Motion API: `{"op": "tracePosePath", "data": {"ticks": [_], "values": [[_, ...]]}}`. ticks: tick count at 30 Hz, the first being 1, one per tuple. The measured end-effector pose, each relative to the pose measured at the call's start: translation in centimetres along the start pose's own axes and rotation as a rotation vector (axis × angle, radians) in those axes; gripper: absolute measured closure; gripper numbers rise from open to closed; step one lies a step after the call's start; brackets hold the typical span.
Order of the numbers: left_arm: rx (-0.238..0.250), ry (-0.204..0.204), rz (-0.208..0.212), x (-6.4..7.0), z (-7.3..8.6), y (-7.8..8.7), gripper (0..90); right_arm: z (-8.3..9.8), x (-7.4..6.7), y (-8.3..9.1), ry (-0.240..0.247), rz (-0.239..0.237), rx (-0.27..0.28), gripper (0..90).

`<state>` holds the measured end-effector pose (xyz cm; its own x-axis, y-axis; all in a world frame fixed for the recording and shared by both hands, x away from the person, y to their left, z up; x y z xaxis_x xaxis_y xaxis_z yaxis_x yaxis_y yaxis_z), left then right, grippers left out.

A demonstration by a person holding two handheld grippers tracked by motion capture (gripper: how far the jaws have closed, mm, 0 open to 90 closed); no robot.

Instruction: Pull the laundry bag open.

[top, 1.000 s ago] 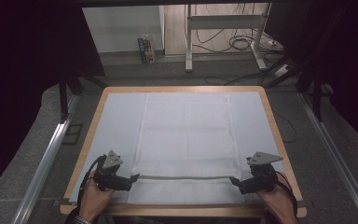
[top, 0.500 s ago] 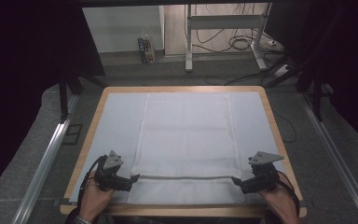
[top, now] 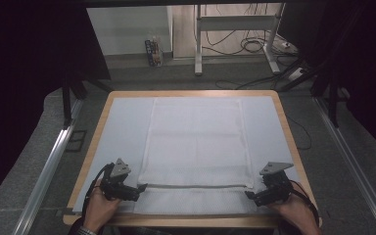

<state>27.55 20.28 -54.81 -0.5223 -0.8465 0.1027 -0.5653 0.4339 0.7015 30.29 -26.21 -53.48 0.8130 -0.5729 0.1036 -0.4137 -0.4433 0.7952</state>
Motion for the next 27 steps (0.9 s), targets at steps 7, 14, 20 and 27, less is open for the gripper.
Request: {"op": "tracePosePath", "data": {"ticks": [7,14,20,27], "values": [[-0.008,-0.003,0.003,0.1,0.0,-0.2,0.0,0.3,-0.1,-0.8,0.054,-0.005,-0.022,10.3],[-0.027,-0.023,0.005,0.3,0.0,-0.4,0.0,0.0,-1.0,-0.4,0.071,-0.021,-0.02,42.1],[-0.031,-0.03,0.003,0.4,-0.1,-0.5,0.0,-0.1,-1.5,-0.2,0.068,-0.033,-0.013,63.0],[-0.025,-0.028,0.017,1.0,-0.6,-0.6,1.1,-0.3,-1.7,-0.1,0.119,-0.056,-0.004,79.9]]}}
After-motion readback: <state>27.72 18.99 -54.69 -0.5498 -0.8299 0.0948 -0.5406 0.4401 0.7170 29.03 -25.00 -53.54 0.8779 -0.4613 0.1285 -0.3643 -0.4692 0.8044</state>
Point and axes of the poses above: each handheld gripper's, and its own axes: y roughly backward along the jaws, z roughly out of its underside, x roughly to its right, the point moved 3 cm from there along -y, roughly forward along the jaws, and after that the axes turned 9 degrees about y, right-handed, at the moved point
